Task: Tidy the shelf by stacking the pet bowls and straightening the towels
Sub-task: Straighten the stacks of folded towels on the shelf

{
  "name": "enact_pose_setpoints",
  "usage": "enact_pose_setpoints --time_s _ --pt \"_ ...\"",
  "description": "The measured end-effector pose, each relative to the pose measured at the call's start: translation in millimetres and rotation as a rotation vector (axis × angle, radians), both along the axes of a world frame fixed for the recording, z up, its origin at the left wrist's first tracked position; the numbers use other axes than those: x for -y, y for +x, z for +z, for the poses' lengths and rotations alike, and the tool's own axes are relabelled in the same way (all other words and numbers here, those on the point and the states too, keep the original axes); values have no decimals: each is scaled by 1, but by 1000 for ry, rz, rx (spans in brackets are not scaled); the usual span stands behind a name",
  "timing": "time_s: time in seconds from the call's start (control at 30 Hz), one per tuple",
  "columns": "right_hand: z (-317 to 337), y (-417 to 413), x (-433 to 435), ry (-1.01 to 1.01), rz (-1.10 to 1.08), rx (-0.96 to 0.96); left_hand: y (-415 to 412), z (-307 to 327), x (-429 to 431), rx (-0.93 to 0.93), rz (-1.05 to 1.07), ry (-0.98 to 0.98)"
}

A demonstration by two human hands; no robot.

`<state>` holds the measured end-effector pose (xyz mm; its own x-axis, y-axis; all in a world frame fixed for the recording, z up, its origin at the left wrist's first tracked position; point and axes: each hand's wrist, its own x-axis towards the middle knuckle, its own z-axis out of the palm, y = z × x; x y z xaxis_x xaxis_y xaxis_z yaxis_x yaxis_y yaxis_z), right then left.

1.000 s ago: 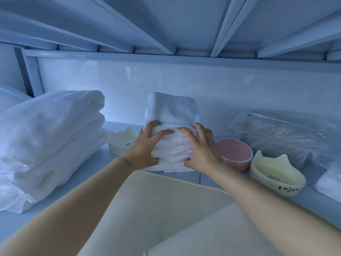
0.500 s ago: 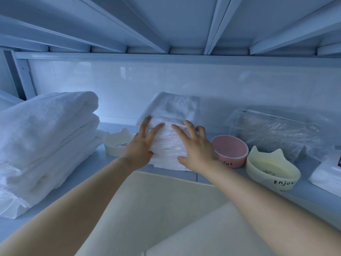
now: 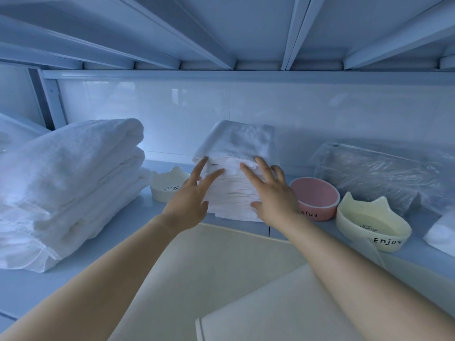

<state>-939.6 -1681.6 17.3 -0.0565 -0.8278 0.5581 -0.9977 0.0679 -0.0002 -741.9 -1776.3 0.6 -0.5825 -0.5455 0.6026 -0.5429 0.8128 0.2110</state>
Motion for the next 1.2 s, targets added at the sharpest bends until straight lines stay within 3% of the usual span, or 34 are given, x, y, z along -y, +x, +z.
enact_pose_setpoints --time_s 0.17,0.37,0.47,0.57,0.7,1.0,1.2 --pt "-3 3 -2 18 -50 58 27 -11 3 62 97 54" --pt "2 32 -7 -39 -106 -22 43 -11 17 93 231 148" --pt "0 46 -6 -28 21 -16 43 -11 26 126 224 162" --pt "-9 55 -4 107 202 48 41 -13 35 155 202 144" --pt "-21 52 -2 212 169 109 43 -15 50 169 184 85" --pt "-22 46 -4 197 119 153 38 -16 61 274 194 135" --pt "-25 47 -5 185 111 171 48 -19 58 218 138 170"
